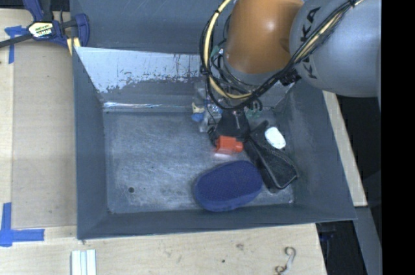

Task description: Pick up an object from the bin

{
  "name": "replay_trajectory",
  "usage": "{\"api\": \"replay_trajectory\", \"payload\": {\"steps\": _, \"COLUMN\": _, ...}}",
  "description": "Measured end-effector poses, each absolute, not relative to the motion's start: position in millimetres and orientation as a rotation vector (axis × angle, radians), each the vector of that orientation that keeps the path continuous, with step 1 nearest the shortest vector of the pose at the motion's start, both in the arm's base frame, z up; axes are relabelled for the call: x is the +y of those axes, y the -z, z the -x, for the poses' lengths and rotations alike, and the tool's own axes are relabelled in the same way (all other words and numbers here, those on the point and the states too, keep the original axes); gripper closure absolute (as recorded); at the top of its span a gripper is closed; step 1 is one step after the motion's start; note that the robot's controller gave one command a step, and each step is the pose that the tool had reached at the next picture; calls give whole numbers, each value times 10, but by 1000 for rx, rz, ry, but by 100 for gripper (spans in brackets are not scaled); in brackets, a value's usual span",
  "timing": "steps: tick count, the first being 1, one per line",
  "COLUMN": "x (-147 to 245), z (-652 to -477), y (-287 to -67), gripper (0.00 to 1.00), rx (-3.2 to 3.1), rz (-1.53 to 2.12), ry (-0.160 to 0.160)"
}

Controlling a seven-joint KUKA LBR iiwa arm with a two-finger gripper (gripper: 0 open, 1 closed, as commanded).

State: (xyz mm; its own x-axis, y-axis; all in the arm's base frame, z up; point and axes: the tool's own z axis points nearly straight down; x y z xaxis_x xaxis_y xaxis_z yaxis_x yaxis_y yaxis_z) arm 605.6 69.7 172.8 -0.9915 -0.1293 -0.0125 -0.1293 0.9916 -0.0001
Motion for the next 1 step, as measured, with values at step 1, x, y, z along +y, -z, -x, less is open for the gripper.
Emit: {"api": "replay_trajectory", "payload": {"steps": 1, "x": 703, "z": -6016, "y": -2460, "gripper": 100, "rx": 3121, "rz": 214, "ry": 0}}
